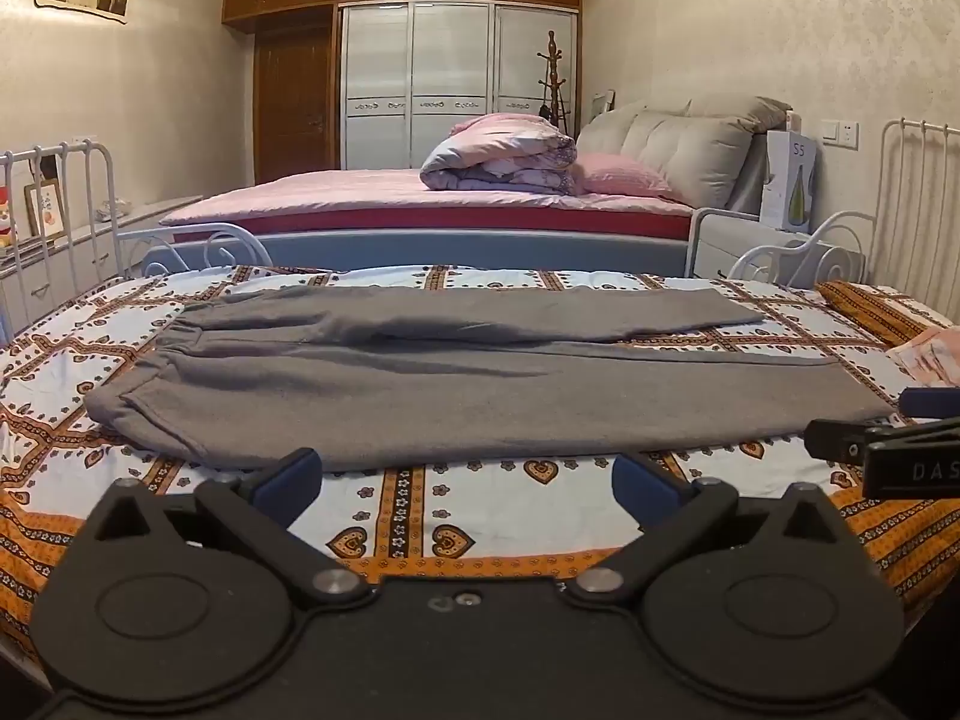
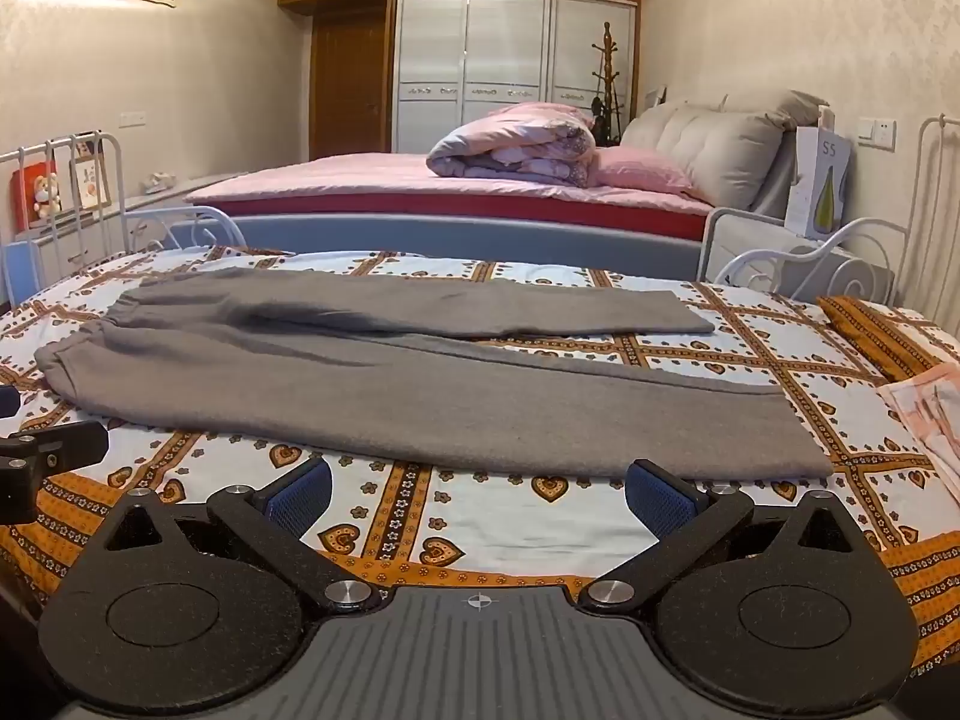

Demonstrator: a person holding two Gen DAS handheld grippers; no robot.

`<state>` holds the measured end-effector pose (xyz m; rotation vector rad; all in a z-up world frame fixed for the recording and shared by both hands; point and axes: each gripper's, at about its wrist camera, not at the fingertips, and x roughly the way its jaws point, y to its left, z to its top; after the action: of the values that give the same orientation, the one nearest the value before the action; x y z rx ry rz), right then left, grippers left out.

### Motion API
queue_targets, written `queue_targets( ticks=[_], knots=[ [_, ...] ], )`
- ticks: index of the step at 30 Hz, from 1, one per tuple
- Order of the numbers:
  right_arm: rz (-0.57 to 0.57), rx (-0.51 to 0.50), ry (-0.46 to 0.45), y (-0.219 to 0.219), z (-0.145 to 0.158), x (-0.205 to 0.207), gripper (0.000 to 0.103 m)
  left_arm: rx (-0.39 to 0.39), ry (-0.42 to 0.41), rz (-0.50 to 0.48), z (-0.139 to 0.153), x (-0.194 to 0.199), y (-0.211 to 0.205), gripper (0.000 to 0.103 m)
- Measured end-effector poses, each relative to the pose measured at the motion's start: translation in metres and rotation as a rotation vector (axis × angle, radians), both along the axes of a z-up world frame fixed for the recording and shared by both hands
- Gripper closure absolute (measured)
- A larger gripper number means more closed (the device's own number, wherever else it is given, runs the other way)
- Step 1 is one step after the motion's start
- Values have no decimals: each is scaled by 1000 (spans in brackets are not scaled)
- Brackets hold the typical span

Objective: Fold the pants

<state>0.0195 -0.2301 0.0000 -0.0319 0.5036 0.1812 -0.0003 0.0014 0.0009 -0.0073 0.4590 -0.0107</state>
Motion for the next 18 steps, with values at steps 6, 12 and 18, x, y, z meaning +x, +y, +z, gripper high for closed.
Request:
queue_targets(
  ticks=[6,12,18],
  knots=[
    [1,7,1,-1,1,0,0,8,-5,-7,1,-3,3,6],
    [1,1,2,-1,3,-4,0,17,-3,0,-1,0,-2,6],
    [1,0,-1,-2,1,-3,0,21,-6,2,0,-1,-2,6]
  ],
)
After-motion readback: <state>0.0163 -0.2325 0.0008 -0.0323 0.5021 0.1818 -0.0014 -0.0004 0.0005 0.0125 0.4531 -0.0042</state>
